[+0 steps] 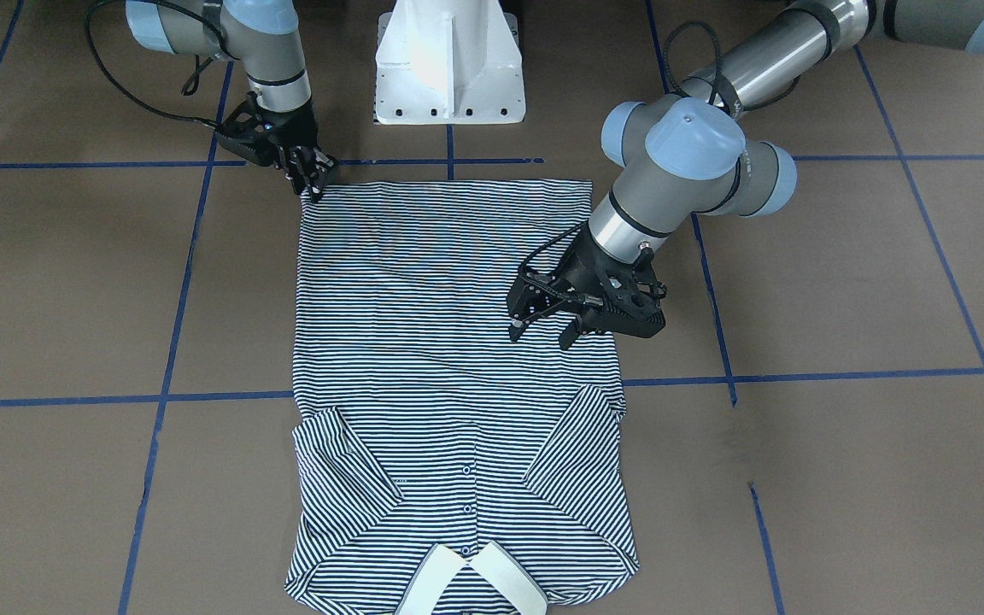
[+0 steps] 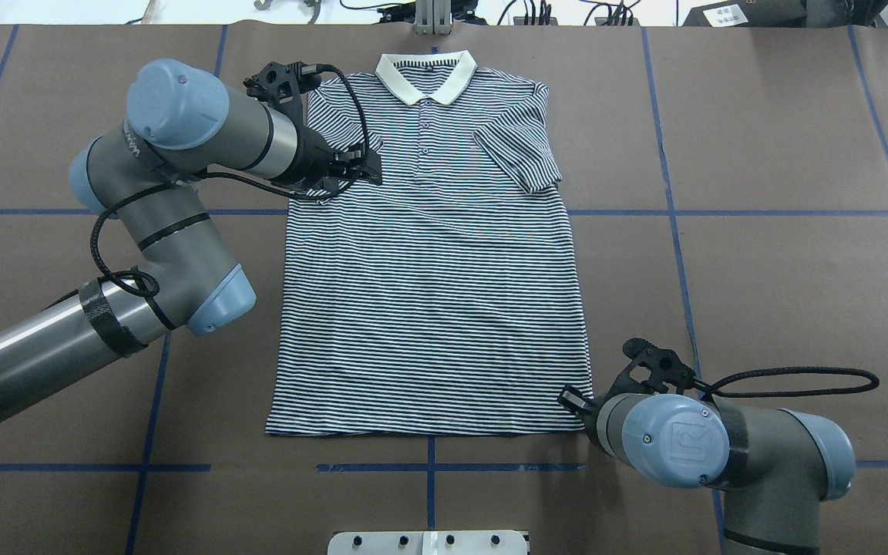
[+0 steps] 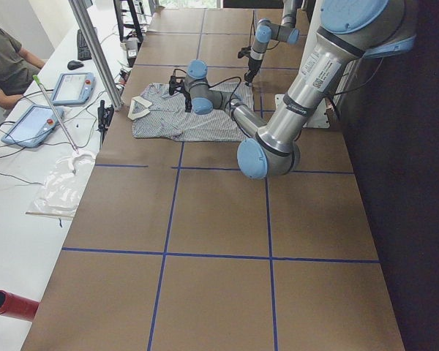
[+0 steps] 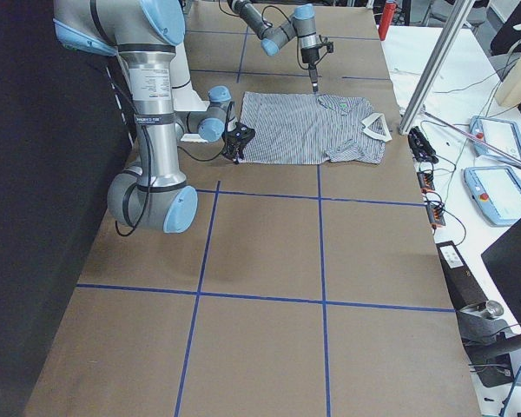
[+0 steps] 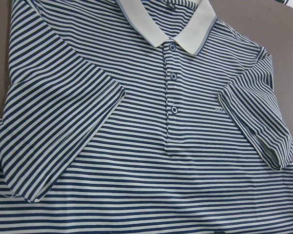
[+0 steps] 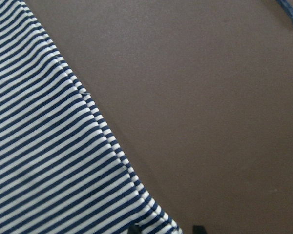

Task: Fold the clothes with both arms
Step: 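Move both grippers to the hem corners nearest the robot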

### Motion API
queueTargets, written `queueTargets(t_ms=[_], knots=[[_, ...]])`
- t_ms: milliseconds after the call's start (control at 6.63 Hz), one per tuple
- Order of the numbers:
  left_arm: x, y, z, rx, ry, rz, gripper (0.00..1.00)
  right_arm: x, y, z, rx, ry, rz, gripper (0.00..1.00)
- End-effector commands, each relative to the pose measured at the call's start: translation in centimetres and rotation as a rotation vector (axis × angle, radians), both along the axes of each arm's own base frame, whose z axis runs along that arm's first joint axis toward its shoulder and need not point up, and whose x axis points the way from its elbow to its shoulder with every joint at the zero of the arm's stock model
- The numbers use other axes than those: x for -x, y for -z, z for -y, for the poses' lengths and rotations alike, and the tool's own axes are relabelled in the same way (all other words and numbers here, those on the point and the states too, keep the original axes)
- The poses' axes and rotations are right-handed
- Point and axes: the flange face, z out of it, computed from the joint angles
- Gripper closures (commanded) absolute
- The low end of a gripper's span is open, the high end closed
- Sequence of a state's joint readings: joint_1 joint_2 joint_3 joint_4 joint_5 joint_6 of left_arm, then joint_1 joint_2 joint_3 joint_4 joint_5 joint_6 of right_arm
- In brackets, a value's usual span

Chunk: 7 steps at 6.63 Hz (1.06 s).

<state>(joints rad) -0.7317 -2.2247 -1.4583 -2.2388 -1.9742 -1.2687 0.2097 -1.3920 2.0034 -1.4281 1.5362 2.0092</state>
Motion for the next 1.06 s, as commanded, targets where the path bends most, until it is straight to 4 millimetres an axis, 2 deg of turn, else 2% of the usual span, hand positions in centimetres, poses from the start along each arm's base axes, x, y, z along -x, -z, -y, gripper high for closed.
queueTargets(t_ms=[0,151,302,453,604,754,905], knots=[[0.0,-0.1,0.0,0.002,0.0,0.003,0.24,-0.5,0.9,0.0,0.0,0.002,0.021,1.0],[0.6,1.0,-0.5,-0.005,0.004,-0.015,0.24,-1.6,2.1,0.0,-0.004,0.002,0.047,1.0],[2.3,-0.2,-5.2,0.082,0.008,-0.009,0.24,-1.8,2.6,-0.1,-0.001,0.007,0.06,1.0],[2.3,-2.5,-11.6,0.109,0.031,0.065,0.24,-2.1,2.9,-0.1,-0.002,0.006,0.066,1.0],[-0.2,-4.9,-18.1,0.223,0.038,0.145,0.25,-2.2,3.0,0.0,-0.001,0.005,0.069,1.0],[-1.0,-6.1,-22.1,0.28,0.027,0.163,0.25,-2.4,3.0,0.1,0.0,0.005,0.07,1.0],[-0.6,-9.4,-25.6,0.277,0.052,0.221,0.25,-2.4,2.9,0.1,-0.001,0.006,0.066,1.0]])
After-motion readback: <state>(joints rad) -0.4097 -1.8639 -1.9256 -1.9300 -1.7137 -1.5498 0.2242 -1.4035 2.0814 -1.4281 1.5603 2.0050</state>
